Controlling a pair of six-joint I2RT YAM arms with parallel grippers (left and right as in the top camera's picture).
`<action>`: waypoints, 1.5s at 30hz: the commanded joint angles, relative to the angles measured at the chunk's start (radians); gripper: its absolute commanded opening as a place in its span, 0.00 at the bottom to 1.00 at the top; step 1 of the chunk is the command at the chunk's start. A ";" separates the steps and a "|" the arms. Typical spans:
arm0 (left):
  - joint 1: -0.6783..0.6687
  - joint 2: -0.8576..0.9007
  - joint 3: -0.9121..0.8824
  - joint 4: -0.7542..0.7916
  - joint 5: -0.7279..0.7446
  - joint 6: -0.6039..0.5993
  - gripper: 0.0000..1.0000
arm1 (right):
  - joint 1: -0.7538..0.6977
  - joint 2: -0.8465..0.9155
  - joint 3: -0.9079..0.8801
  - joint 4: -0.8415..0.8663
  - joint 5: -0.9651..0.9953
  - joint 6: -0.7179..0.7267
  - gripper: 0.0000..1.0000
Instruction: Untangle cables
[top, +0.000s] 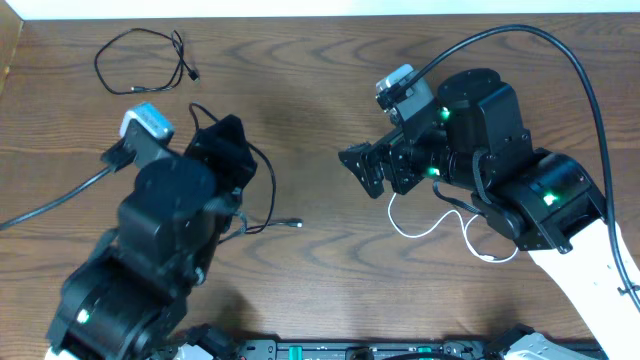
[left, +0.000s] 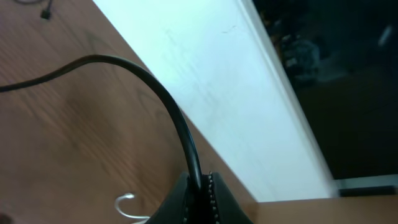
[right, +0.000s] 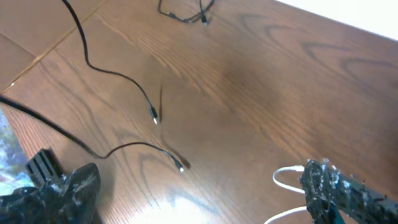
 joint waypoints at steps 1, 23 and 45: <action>0.056 0.060 0.015 0.056 -0.005 0.170 0.07 | -0.003 -0.002 0.005 -0.036 0.011 0.017 0.99; 0.845 0.429 0.014 0.029 0.627 0.477 0.07 | -0.353 -0.002 -0.231 -0.062 0.424 0.227 0.99; 1.239 0.723 0.014 0.625 0.478 0.855 0.07 | -0.383 -0.002 -0.405 -0.035 0.392 0.332 0.99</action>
